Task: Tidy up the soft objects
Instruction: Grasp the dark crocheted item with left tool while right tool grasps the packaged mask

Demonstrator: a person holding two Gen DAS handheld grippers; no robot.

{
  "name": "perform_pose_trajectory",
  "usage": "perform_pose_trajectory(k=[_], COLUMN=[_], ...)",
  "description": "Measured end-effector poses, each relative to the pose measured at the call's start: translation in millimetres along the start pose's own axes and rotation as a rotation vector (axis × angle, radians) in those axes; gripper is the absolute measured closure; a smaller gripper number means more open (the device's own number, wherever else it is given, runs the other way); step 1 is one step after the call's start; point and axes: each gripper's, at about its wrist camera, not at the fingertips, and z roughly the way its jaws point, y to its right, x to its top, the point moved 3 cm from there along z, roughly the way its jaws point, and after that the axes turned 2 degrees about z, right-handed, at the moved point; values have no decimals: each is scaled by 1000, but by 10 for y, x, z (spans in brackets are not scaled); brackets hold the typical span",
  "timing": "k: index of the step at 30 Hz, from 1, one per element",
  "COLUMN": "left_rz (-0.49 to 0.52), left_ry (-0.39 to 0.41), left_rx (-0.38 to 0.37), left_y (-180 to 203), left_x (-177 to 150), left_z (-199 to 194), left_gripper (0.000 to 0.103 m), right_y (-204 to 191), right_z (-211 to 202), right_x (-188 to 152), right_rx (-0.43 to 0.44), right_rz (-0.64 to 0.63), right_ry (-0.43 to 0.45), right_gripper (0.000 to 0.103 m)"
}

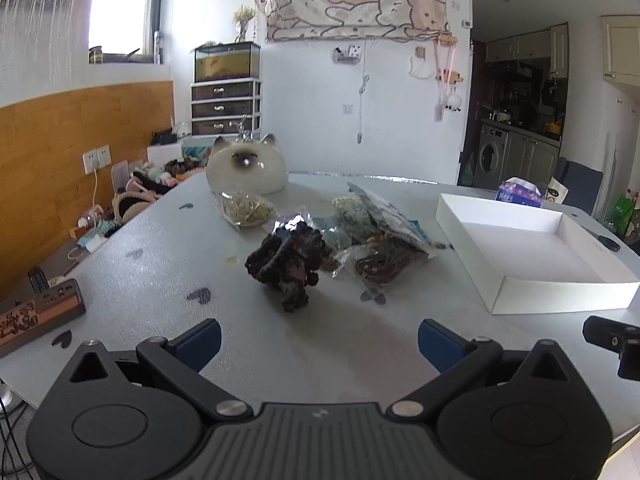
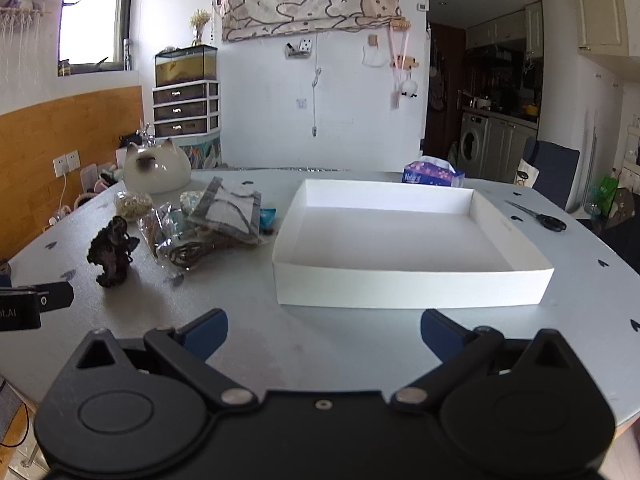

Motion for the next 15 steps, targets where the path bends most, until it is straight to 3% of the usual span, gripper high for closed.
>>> perform_pose_trajectory(k=[7,15], left_rz=[-45,-100], left_ry=[-23,1], left_rx=[22,19], left_y=[-124,-261], left_x=[40,309], left_z=[284,650], left_gripper=[2,18], right_y=[-85,-202], right_z=[317,710], right_x=[111,638], right_rx=[69,122], right_rz=[-41,-6], right_ry=[-2,61], right_gripper=[0,0])
